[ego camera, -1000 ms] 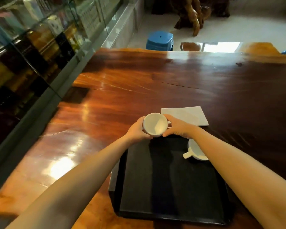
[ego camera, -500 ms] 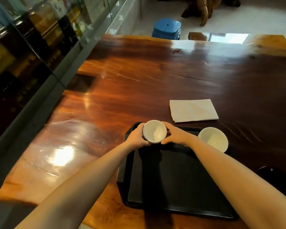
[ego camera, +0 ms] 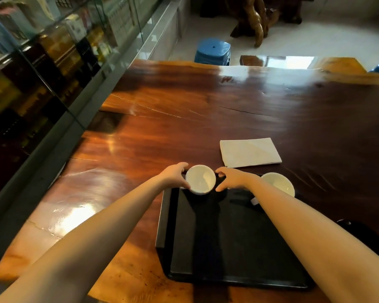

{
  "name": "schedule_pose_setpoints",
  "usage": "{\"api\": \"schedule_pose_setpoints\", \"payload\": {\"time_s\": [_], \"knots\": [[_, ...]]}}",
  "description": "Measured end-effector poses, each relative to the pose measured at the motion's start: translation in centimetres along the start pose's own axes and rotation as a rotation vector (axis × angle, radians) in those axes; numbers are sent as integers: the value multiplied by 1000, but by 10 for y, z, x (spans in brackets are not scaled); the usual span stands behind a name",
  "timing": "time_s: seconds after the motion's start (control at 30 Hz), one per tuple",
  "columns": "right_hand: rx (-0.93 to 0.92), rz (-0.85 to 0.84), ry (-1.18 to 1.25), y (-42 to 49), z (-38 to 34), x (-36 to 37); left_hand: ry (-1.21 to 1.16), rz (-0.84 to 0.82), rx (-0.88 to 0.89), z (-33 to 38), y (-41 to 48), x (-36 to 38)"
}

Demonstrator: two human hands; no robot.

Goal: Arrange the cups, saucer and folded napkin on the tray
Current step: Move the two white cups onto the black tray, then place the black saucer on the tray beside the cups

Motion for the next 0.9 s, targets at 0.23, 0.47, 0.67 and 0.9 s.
{"api": "schedule_pose_setpoints", "payload": {"time_s": [0.23,0.47,0.67,0.9], "knots": [[89,9,-85,-35,-1,-55,227,-114,147,58,5,-34],[179,82,-76,-85,31,-123,214,-194,222,145,14,-23],[207,138,-76,-111,57,-132,187,-270,230,180,6,7],[281,204,-59,-165,128,-163,289,-300,331,257,-23,59]]}}
Point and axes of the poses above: each hand's wrist, its own y-axis towards the middle knuckle, its own x-axis out of the palm, z = x × y, the point moved 5 cm from there along y, towards the middle knuckle, and after that the axes turned 13 degrees about z, right-handed, at the moved point
